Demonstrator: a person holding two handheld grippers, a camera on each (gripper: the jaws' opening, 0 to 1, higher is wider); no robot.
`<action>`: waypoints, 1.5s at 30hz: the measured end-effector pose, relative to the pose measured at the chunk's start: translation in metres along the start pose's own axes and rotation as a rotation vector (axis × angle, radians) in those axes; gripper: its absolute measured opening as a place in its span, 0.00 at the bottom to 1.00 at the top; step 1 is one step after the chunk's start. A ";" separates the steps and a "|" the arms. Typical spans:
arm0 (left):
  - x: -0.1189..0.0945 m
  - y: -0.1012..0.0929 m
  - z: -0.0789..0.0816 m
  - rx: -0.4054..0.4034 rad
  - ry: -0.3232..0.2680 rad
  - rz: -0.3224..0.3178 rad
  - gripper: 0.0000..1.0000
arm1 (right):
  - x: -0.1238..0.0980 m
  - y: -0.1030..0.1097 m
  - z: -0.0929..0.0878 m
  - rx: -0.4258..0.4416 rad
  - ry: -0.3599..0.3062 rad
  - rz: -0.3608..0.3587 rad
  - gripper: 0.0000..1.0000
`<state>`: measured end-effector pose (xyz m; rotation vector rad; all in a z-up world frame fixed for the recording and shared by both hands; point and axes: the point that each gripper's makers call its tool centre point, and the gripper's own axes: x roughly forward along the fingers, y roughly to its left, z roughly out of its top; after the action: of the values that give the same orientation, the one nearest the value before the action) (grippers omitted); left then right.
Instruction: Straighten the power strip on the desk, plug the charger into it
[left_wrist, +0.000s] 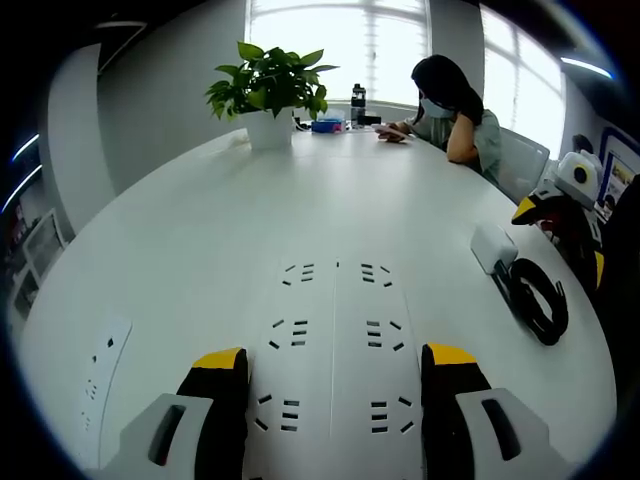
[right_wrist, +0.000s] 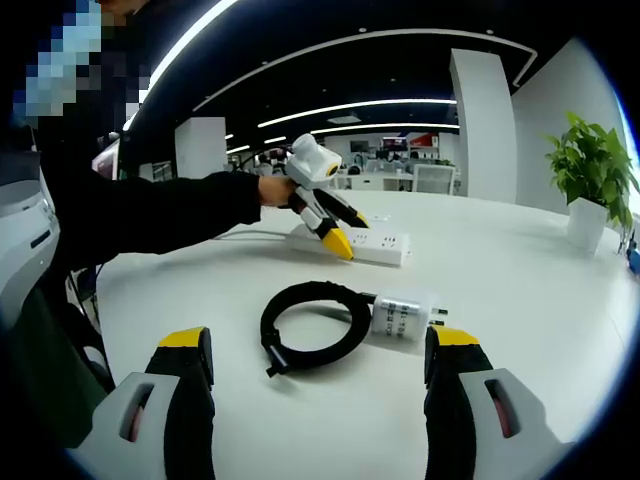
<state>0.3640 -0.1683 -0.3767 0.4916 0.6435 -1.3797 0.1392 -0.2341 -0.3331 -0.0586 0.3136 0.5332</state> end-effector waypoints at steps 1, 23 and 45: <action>0.000 0.000 0.000 0.000 -0.001 -0.001 0.71 | 0.000 0.000 0.000 -0.001 0.001 0.001 0.87; 0.000 -0.006 0.004 0.056 -0.075 -0.014 0.72 | 0.002 0.005 -0.001 -0.008 0.008 0.005 0.87; -0.004 -0.007 0.005 0.021 -0.116 -0.008 0.83 | 0.003 0.005 0.000 0.001 -0.003 0.013 0.87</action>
<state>0.3574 -0.1699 -0.3697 0.4225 0.5371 -1.4125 0.1392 -0.2286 -0.3338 -0.0548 0.3112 0.5463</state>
